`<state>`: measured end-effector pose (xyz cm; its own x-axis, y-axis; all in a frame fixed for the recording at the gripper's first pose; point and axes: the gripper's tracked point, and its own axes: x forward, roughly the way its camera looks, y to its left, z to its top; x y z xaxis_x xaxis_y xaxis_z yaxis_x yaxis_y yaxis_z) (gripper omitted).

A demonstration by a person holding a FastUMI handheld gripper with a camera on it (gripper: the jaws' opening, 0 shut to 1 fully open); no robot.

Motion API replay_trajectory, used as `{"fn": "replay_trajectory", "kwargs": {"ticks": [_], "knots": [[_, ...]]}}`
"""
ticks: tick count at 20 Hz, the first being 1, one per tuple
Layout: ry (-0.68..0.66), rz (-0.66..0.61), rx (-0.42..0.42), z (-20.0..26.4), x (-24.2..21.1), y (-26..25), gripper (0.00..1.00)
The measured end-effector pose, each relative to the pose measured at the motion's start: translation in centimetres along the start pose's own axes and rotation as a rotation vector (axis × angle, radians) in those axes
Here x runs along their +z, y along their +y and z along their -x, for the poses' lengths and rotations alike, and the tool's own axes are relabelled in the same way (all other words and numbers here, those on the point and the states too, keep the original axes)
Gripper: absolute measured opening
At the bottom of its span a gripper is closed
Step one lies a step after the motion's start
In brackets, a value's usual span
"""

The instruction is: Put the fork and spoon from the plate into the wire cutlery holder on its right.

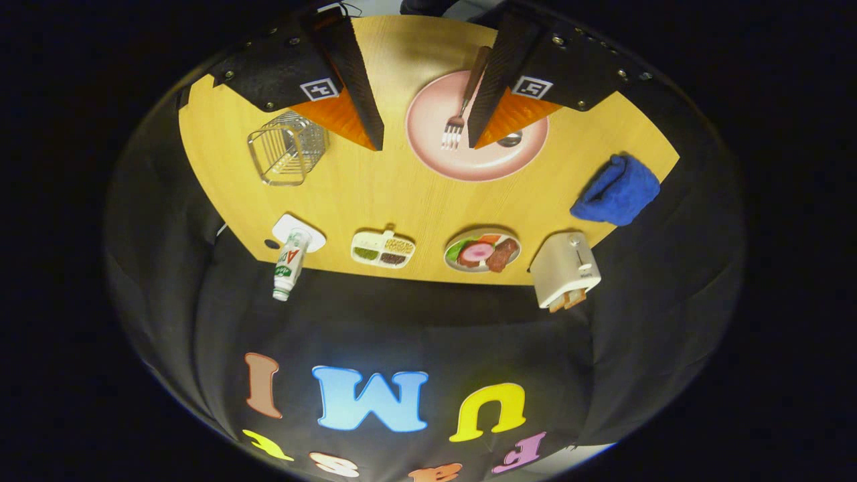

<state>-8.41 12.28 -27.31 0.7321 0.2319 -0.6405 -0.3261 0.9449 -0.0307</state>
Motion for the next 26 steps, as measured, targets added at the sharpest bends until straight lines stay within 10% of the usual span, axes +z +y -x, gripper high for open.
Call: {"fn": "replay_trajectory", "kwargs": {"ticks": [11,13,16,18,26], "knots": [[0.269,0.019,0.047,-5.5,-8.0,3.3,0.74],[0.306,0.031,0.051,-6.0,-8.7,3.4,0.43],[0.346,0.039,0.036,-6.1,-8.0,3.3,0.43],[0.364,0.034,0.051,-6.4,-8.6,3.1,0.15],[0.336,-0.045,0.042,-6.5,-7.0,2.4,0.05]]}}
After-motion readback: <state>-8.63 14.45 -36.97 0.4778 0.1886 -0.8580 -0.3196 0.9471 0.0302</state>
